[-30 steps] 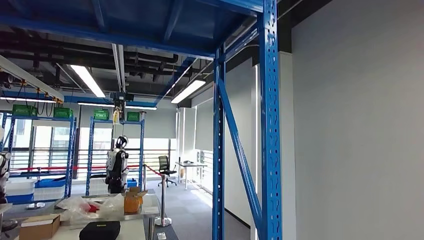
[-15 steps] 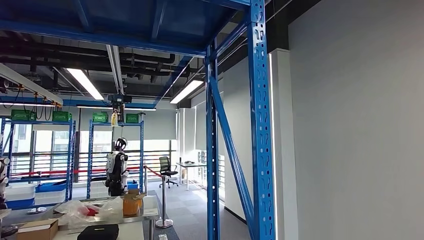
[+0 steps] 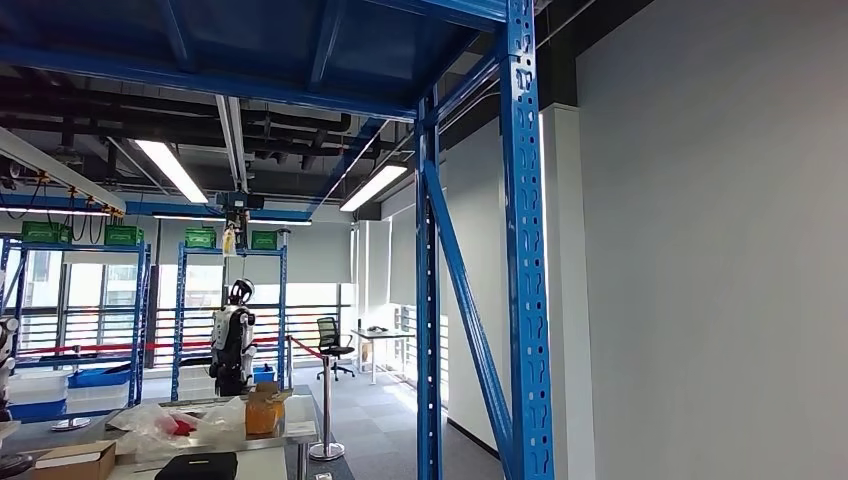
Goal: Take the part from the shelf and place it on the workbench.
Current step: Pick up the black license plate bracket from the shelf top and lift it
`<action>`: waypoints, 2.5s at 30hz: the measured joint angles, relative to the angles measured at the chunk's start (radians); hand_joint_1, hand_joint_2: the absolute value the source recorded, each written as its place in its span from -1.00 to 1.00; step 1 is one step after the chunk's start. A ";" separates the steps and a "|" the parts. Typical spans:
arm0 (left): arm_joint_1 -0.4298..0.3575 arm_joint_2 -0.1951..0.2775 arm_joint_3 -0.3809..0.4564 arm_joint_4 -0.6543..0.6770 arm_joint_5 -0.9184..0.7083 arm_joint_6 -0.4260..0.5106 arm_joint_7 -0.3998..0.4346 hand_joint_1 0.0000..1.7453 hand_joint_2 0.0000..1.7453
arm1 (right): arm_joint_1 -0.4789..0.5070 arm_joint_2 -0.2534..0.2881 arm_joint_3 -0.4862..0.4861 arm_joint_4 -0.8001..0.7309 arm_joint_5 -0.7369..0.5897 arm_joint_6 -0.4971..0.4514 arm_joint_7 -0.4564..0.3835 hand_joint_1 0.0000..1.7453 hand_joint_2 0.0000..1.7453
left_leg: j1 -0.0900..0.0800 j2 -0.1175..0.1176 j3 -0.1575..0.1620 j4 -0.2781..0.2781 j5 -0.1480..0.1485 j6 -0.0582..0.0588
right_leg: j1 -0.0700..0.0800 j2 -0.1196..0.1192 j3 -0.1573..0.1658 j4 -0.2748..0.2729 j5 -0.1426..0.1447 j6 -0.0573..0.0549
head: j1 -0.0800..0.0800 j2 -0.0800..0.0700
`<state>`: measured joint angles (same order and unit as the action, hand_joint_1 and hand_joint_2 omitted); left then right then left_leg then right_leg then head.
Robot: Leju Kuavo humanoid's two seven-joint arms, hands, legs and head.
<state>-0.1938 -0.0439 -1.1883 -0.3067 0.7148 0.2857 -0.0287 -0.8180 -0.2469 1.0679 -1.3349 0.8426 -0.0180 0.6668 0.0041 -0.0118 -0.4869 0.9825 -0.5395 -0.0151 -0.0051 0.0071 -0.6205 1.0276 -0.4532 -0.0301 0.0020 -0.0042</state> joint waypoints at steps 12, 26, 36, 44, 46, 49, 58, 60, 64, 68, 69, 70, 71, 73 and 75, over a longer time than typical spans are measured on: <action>-0.001 0.000 0.013 0.000 -0.008 0.000 0.006 -1.00 -1.00 | -0.062 -0.006 -0.014 0.082 -0.081 -0.026 0.009 -1.00 -1.00 | 0.000 0.000 0.001 0.000 0.000 0.000 | 0.000 0.000 0.000 0.000 0.000 0.001 | 0.000 0.000; -0.001 0.000 0.016 0.000 -0.013 -0.010 0.002 -1.00 -1.00 | -0.059 -0.005 -0.010 0.119 -0.158 -0.043 -0.014 -1.00 -1.00 | -0.002 0.000 -0.001 0.005 -0.001 0.003 | -0.004 0.000 0.000 -0.002 0.003 0.004 | 0.001 0.000; -0.001 -0.001 0.017 0.000 -0.014 -0.011 0.001 -1.00 -1.00 | -0.061 -0.006 -0.004 0.132 -0.170 -0.047 -0.014 -1.00 -1.00 | 0.008 0.005 0.016 -0.030 0.029 0.033 | -0.009 -0.001 -0.047 0.100 -0.051 0.037 | -0.003 0.000; 0.003 -0.007 0.026 0.000 -0.015 -0.013 0.001 -1.00 -1.00 | -0.053 -0.005 0.005 0.143 -0.181 -0.045 -0.015 -1.00 -1.00 | 0.015 -0.001 0.021 -0.009 0.000 0.000 | -0.019 0.000 -0.022 0.017 0.027 0.042 | -0.009 0.000; 0.002 -0.008 0.029 0.000 -0.019 -0.013 0.000 -1.00 -1.00 | -0.053 -0.004 0.006 0.144 -0.185 -0.044 -0.014 -1.00 -1.00 | 0.014 -0.001 0.016 -0.005 -0.005 -0.011 | -0.014 0.001 -0.017 0.003 0.012 0.023 | -0.007 0.001; 0.002 -0.008 0.032 0.000 -0.024 -0.013 0.000 -1.00 -1.00 | -0.053 -0.005 0.006 0.146 -0.191 -0.043 -0.014 -1.00 -1.00 | 0.017 0.001 0.006 0.026 -0.030 -0.025 | -0.015 -0.002 -0.015 0.004 0.004 0.001 | -0.002 0.001; 0.004 -0.007 0.039 0.000 -0.026 -0.013 -0.001 -1.00 -1.00 | -0.053 -0.002 0.013 0.148 -0.200 -0.042 -0.014 -1.00 -1.00 | 0.003 0.006 -0.109 0.121 0.036 0.007 | 0.007 -0.006 0.013 0.003 -0.014 -0.017 | 0.011 0.000; 0.002 -0.007 0.040 0.000 -0.027 -0.013 -0.002 -1.00 -1.00 | -0.054 -0.002 0.014 0.148 -0.201 -0.042 -0.014 -1.00 -1.00 | -0.005 0.010 -0.084 0.048 0.060 0.020 | 0.009 -0.007 0.013 0.003 -0.015 -0.010 | 0.010 0.000; 0.002 -0.007 0.040 0.000 -0.028 -0.012 -0.002 -1.00 -1.00 | -0.055 -0.003 0.013 0.148 -0.201 -0.042 -0.014 -1.00 -1.00 | -0.001 0.006 -0.076 0.019 0.066 0.030 | 0.008 -0.011 0.005 0.013 -0.025 0.014 | 0.009 0.000; 0.003 -0.008 0.040 0.000 -0.028 -0.012 -0.002 -1.00 -1.00 | -0.053 -0.004 0.016 0.149 -0.201 -0.041 -0.014 -1.00 -1.00 | 0.004 0.006 -0.075 0.010 0.073 0.037 | -0.001 -0.008 -0.089 0.213 -0.123 0.033 | -0.002 0.000; 0.003 -0.008 0.040 0.000 -0.028 -0.013 -0.002 -1.00 -1.00 | -0.051 -0.004 0.019 0.150 -0.201 -0.041 -0.014 -1.00 -1.00 | 0.004 0.005 -0.075 0.011 0.073 0.036 | -0.003 -0.008 -0.106 0.249 -0.129 0.037 | -0.003 0.000; 0.004 -0.008 0.040 0.001 -0.028 -0.013 -0.002 -1.00 -1.00 | -0.049 -0.004 0.021 0.151 -0.201 -0.041 -0.014 -1.00 -1.00 | 0.004 0.004 -0.075 0.012 0.072 0.036 | -0.005 -0.008 -0.108 0.250 -0.116 0.039 | -0.005 0.000; 0.004 -0.008 0.040 0.001 -0.028 -0.013 -0.002 -1.00 -1.00 | -0.049 -0.004 0.022 0.152 -0.201 -0.040 -0.014 -1.00 -1.00 | 0.004 0.002 -0.075 0.013 0.071 0.034 | -0.007 -0.008 -0.090 0.211 -0.086 0.040 | -0.006 0.000; 0.003 -0.009 0.040 0.000 -0.028 -0.013 -0.002 -1.00 -1.00 | -0.051 -0.005 0.023 0.152 -0.201 -0.041 -0.014 -1.00 -1.00 | 0.003 -0.001 -0.075 0.018 0.067 0.027 | -0.009 -0.005 -0.027 0.080 -0.026 0.037 | -0.008 0.000; 0.003 -0.009 0.040 0.001 -0.028 -0.013 -0.002 -1.00 -1.00 | -0.053 -0.004 0.023 0.152 -0.202 -0.041 -0.014 -1.00 -1.00 | 0.000 -0.002 -0.078 0.024 0.064 0.017 | -0.007 -0.001 0.010 0.003 -0.007 0.026 | -0.007 0.000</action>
<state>-0.1912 -0.0527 -1.1480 -0.3061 0.6867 0.2731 -0.0311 -0.8705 -0.2514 1.0906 -1.1824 0.6410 -0.0593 0.6525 0.0045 -0.0136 -0.5652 1.0061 -0.4759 0.0023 -0.0117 0.0058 -0.6107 1.0307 -0.4602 -0.0040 -0.0052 -0.0037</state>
